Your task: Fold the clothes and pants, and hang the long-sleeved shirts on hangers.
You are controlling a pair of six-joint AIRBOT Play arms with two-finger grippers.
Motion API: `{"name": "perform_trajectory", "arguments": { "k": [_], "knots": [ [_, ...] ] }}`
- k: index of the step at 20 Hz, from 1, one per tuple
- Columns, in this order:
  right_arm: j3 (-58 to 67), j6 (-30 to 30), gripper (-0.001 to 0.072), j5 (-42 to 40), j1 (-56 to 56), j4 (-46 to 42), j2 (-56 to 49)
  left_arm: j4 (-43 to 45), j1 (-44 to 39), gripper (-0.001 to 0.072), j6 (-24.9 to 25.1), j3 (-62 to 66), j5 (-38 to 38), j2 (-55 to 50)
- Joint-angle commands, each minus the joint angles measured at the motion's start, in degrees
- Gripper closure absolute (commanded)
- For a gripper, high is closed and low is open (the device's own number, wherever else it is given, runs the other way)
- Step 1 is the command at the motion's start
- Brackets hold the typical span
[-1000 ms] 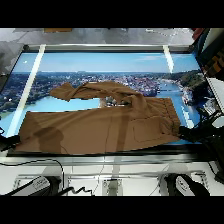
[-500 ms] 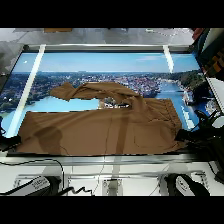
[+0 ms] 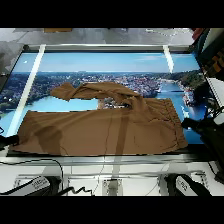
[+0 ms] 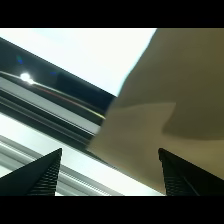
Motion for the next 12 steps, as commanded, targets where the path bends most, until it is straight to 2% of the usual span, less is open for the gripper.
{"name": "perform_trajectory", "arguments": {
  "k": [1,4,7,8,10,12],
  "knots": [
    [9.97,2.34,0.0103,-4.63,0.02,3.8,-9.22,1.4,0.04,0.0014,-3.23,5.7,-0.28,0.7],
    [22.75,0.85,0.0124,3.74,-0.33,5.4,-21.07,0.94,-0.04,0.0014,-5.14,10.62,-0.31,1.6],
    [29.62,-6.67,0.0156,15.23,-4.35,14.43,-30.62,0.92,-0.04,0.0014,-5.14,11.19,-0.63,2.14],
    [30.08,-10.82,0.0159,18.69,-6.36,18.97,-32.96,0.92,-0.04,0.0014,-5.14,11.19,-1.18,2.1],
    [30.08,-19.23,0.0159,21.92,-9.7,24.59,-35.67,0.94,-0.04,0.0014,-5.11,11.19,-1.62,2.1],
    [30.05,-20.48,0.0158,22.1,-11.61,24.7,-36.48,0.92,-0.04,0.0014,-5.14,11.19,-1.62,2.1]
  ]
}}
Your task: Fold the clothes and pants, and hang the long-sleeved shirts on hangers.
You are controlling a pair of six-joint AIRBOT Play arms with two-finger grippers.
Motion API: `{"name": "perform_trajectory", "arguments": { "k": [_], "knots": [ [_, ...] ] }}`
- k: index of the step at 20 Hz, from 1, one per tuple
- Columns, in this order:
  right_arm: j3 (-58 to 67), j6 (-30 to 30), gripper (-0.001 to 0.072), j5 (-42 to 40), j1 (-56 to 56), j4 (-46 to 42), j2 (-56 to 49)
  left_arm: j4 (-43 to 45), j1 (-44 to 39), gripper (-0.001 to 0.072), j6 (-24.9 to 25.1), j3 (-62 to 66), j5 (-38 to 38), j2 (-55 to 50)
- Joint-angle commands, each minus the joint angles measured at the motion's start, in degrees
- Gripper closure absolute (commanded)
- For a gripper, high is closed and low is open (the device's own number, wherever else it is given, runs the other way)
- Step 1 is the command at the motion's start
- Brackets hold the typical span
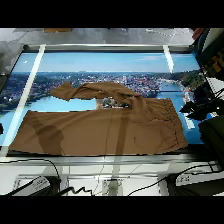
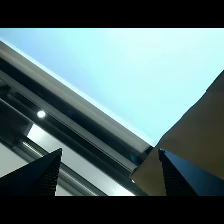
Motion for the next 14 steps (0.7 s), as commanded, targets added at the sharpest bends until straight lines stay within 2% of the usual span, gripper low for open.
{"name": "perform_trajectory", "arguments": {
  "k": [1,4,7,10,14],
  "knots": [
    [1.27,-7.21,0.0158,4.87,-3.72,5.44,-3.82,-0.2,-0.02,0.0014,-0.22,0.37,-0.44,0.09],
    [1.16,-8.87,0.0159,4.31,-3.74,5.73,-5.79,-4.7,-0.04,0.0013,-0.2,0.37,-0.55,0.09],
    [1.16,-10.88,0.016,3.89,-3.69,11.63,-8.22,-8.39,-0.04,0.0014,-0.2,0.37,-0.39,0.09],
    [1.16,-11.39,0.0159,3.3,-3.69,10.56,-10.4,-12.17,-0.26,0.0013,-0.17,0.37,-0.94,0.09],
    [1.18,-11.96,0.016,2.93,-3.56,10.93,-13.35,-12.44,-4.46,0.0013,0.07,0.37,-1.55,0.09]
  ]
}}
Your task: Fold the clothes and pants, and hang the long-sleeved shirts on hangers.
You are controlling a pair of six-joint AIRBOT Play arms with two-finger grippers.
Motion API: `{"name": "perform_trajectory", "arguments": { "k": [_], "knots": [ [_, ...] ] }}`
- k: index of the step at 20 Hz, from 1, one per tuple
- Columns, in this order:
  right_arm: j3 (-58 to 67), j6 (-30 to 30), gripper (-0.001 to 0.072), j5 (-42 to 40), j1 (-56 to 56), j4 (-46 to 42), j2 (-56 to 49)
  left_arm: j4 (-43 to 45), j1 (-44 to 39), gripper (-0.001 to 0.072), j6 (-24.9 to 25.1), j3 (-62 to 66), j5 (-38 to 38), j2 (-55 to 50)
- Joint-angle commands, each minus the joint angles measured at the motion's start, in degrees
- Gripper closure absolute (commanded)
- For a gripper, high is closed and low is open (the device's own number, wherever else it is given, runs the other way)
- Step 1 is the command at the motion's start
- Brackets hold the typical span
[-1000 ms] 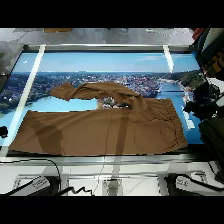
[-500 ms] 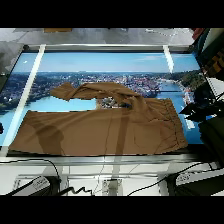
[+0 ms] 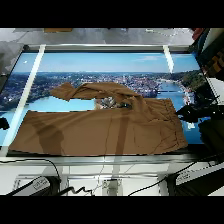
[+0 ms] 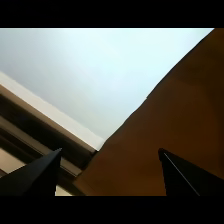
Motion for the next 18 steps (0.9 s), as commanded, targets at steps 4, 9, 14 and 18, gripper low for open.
{"name": "perform_trajectory", "arguments": {
  "k": [4,9,14,18],
  "knots": [
    [0.0,-5.73,0.0164,5.22,0.22,4.22,-4.39,-1.66,-9.81,0.0013,-7.58,0.15,4.22,-0.02],
    [0.02,-9.73,0.0247,5.92,3.98,3.87,-4.52,-4.74,-17.75,0.0014,-17.42,0.15,8.59,-2.05],
    [0.76,-13.2,0.0565,2.95,6.8,4.37,-4.48,-26.67,-19.58,0.0014,-13.44,0.28,8.5,-8.26],
    [2.73,-13.16,0.0679,2.99,6.73,4.57,-3.43,-36.5,-20.37,0.0014,-6.99,2.93,11.32,-14.08]
  ]
}}
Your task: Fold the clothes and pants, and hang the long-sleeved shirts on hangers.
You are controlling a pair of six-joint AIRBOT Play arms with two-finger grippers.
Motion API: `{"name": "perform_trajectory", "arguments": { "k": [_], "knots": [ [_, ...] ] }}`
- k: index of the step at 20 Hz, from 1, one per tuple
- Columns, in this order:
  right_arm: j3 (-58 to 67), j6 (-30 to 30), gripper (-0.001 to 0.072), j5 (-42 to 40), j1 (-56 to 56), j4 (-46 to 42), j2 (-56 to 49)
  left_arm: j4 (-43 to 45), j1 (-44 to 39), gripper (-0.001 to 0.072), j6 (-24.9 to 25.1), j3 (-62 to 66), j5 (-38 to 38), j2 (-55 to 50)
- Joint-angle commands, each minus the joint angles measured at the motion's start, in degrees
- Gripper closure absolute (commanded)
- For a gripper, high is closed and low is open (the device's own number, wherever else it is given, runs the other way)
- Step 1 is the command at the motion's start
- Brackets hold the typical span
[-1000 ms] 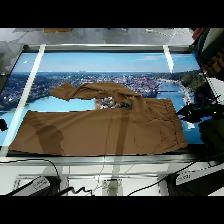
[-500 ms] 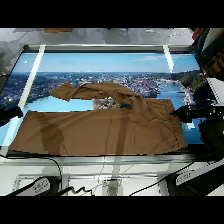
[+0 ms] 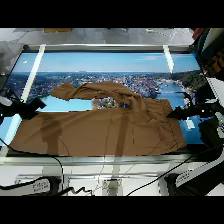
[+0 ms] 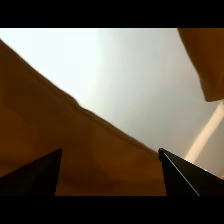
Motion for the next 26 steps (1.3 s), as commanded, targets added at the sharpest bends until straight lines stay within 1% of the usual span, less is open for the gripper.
{"name": "perform_trajectory", "arguments": {
  "k": [1,3,6,10,11,12,13,14,15,16,19,21,23,24,26],
  "knots": [
    [1.44,-0.68,0.0679,0.42,0.28,1.55,0.92,-10.34,-1.05,0.0014,3.65,2.97,3.54,-5.4],
    [1.66,-0.68,0.0679,0.44,0.28,1.55,1.2,-10.27,-2.14,0.0014,3.67,5.44,6.27,-8.46],
    [1.66,-0.61,0.0679,0.48,0.28,1.55,1.2,-10.25,-4.76,0.0015,3.67,8.52,13.6,-13.18],
    [1.66,-0.07,0.0679,0.5,0.28,1.53,1.2,-10.21,-7.43,0.004,3.67,14.93,16.87,-20.63],
    [1.66,-0.07,0.0679,0.5,0.28,1.53,1.2,-9.79,-7.74,0.0106,3.67,16.63,16.9,-22.34],
    [1.66,-0.04,0.0679,0.52,0.28,1.53,1.2,-9.42,-7.98,0.0137,3.67,17.86,16.92,-23.63],
    [1.66,-0.02,0.0679,0.52,0.28,1.53,1.2,-9.38,-8.2,0.0208,3.69,18.64,16.98,-24.61],
    [1.66,-0.02,0.0679,0.52,0.28,1.53,1.2,-9.42,-8.31,0.0345,4.39,18.95,17.44,-25.11],
    [1.66,-0.02,0.0679,0.52,0.28,1.53,1.2,-9.42,-8.35,0.0531,7.21,18.95,17.57,-25.07],
    [1.66,0.04,0.0679,0.52,0.28,1.53,1.2,-9.46,-8.33,0.0686,10.54,18.97,17.55,-24.79],
    [1.66,0.39,0.0679,0.66,0.28,1.49,1.25,-9.42,-8.33,0.0693,17.66,20.41,17.4,-22.21],
    [1.75,0.39,0.0679,0.44,0.28,1.16,1.27,-9.35,-8.15,0.0694,20.85,23.06,17.35,-18.75],
    [1.73,0.46,0.068,0.5,0.28,0.66,1.36,-9.27,-7.8,0.0694,22.99,26.16,17.31,-14.25],
    [1.73,0.9,0.068,0.48,0.28,0.33,1.38,-7.45,-7.76,0.0694,24.28,27.3,17.31,-11.41],
    [1.73,1.29,0.068,0.46,0.22,0.17,1.38,0.22,-7.82,0.0694,25.73,28.48,17.35,-5.7]
  ]
}}
